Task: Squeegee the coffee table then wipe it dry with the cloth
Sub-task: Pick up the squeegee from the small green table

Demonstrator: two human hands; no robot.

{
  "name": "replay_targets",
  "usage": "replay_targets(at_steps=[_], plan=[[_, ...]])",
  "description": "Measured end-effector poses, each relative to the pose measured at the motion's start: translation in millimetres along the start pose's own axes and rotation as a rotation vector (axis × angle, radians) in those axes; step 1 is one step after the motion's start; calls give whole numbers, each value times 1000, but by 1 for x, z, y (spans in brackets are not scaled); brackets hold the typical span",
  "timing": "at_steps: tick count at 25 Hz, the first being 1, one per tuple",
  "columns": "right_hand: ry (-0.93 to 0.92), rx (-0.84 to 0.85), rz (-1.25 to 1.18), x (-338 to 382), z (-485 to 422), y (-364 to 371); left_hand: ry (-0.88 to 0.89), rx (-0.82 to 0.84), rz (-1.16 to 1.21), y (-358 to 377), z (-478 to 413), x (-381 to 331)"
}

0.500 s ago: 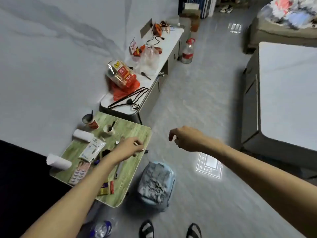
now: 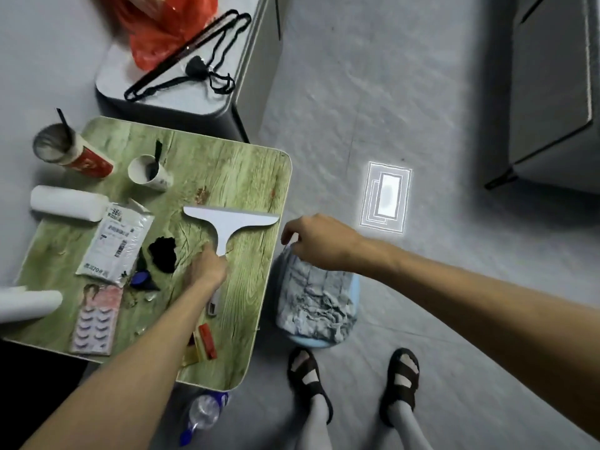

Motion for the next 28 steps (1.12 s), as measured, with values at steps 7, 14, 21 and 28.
replay_targets(at_steps=[7, 14, 21, 28], plan=[[57, 47, -74, -20, -33, 25, 107, 65, -64, 15, -28, -6], [147, -2, -195, -10, 57, -85, 338, 227, 599, -121, 81, -137], [88, -266, -395, -31, 182, -260, 421, 417, 858, -228, 238, -337], [112, -430, -479, -136, 271, -411, 591, 548, 764, -258, 352, -540]])
Point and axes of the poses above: each hand's wrist, its own z-axis away from the middle knuckle, its own y-axis out of the palm, x = y × z, the point moved 2 cm from there along -z, towards the middle knuckle, and after that the axes turned 2 degrees about -x, right-handed, at the moved point
